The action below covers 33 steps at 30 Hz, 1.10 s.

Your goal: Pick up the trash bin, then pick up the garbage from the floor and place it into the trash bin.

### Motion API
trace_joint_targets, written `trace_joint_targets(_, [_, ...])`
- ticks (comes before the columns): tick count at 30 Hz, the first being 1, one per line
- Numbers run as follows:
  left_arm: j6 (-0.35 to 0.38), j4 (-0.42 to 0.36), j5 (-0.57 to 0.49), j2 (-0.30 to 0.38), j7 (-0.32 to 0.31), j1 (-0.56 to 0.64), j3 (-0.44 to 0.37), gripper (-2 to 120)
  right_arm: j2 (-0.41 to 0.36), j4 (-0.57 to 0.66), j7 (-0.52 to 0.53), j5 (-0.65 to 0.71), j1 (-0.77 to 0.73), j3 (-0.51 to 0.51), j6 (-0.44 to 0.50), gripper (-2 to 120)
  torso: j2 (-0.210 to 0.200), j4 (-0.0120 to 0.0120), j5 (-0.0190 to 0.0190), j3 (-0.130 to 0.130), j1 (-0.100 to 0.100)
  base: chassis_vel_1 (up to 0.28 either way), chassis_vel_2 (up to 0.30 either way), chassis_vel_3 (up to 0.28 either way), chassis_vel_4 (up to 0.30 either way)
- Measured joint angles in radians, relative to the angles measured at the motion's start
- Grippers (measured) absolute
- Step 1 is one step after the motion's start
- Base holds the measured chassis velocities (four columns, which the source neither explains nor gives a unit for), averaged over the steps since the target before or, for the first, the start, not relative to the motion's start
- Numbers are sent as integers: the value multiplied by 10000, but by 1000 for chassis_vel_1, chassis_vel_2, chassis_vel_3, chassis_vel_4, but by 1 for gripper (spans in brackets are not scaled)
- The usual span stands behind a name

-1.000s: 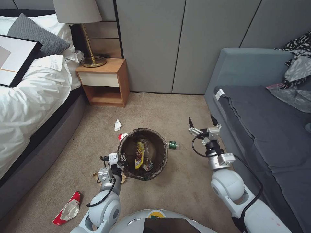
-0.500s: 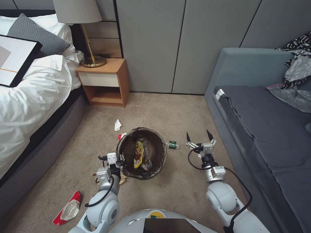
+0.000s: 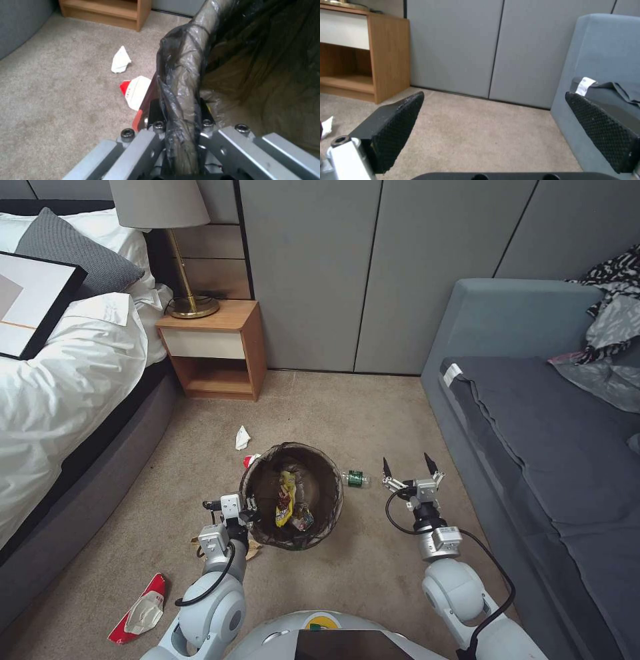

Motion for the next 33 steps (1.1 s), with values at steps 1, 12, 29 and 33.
trace_joint_targets(1, [0, 1, 0, -1, 0, -2, 0, 2, 13, -9, 1, 0, 11, -3, 0, 100, 0, 0, 0, 0, 0, 0, 0, 0, 0])
trace_joint_targets(12, [-6, 30, 3, -18, 2, -17, -17, 2, 63, -30, 21, 5, 84, -100, -8, 100, 0, 0, 1, 1, 0, -75, 65, 71, -69])
trace_joint_targets(29, [-7, 37, 6, -48, 1, -23, -16, 2, 135, -62, 62, -8, 153, -155, -2, 100, 0, -1, 1, 1, 0, -108, 104, 102, -106])
trace_joint_targets(33, [-7, 37, 8, -52, 1, -23, -17, 2, 177, -99, 88, -64, 188, -165, 38, 100, 0, 1, 2, 1, 0, -118, 126, 125, -116])
